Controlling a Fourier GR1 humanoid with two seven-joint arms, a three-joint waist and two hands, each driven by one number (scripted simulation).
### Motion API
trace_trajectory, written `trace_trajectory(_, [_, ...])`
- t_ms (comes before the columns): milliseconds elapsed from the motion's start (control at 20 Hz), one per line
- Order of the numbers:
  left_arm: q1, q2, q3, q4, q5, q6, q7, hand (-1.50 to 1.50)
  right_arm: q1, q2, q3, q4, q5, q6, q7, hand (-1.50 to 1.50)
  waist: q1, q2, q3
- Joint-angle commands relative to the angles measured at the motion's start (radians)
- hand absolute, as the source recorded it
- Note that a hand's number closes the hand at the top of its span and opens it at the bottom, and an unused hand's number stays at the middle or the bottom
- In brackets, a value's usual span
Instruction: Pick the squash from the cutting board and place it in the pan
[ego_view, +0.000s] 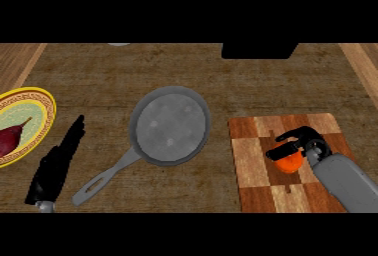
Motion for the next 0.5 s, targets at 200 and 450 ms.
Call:
trace_trajectory(200, [0.016,-0.043,-0.004,-0.007,-0.040,0.013,-0.005,0.00,0.053,0.066,-0.084,0.000,0.013,-0.044,0.042,1.50,0.000,0.008,0.012])
trace_trajectory(450, [0.038,-0.057,-0.007,-0.007,-0.051,0.017,-0.003,0.00,0.113,0.099,0.052,-0.207,0.194,-0.162,0.204,1.50,-0.014,0.000,0.010])
